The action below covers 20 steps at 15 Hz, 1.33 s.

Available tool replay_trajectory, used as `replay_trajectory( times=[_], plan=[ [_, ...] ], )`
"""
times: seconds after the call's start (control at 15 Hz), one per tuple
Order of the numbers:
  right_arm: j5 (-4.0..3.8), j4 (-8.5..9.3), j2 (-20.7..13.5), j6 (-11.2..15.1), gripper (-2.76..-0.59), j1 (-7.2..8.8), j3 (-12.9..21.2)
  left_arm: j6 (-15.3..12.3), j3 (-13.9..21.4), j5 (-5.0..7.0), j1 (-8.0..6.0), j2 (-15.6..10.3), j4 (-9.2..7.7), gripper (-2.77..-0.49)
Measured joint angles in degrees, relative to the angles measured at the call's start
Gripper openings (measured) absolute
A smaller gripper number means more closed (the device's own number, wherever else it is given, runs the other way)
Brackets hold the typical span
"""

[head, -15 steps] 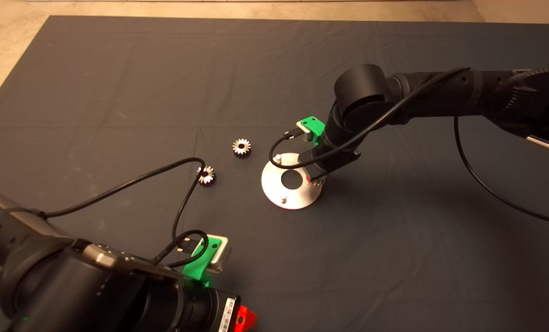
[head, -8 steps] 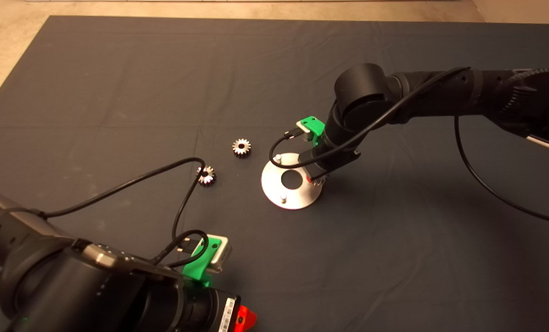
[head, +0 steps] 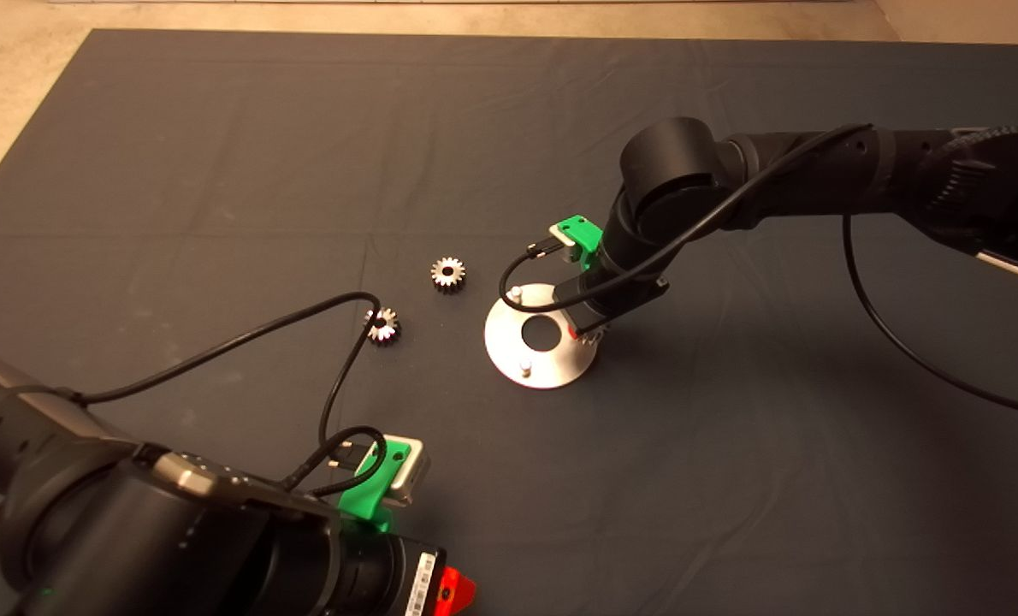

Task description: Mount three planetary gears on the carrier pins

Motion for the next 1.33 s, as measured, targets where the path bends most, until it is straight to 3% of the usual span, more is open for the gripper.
replay_trajectory(
  times=[1.33],
  plan=[
    [0.02, -0.27, -0.3, 0.0, -2.34, 0.11, -0.1, 0.0, 0.0, 0.0, 0.0, -0.1, 0.02, -0.77]
  ],
)
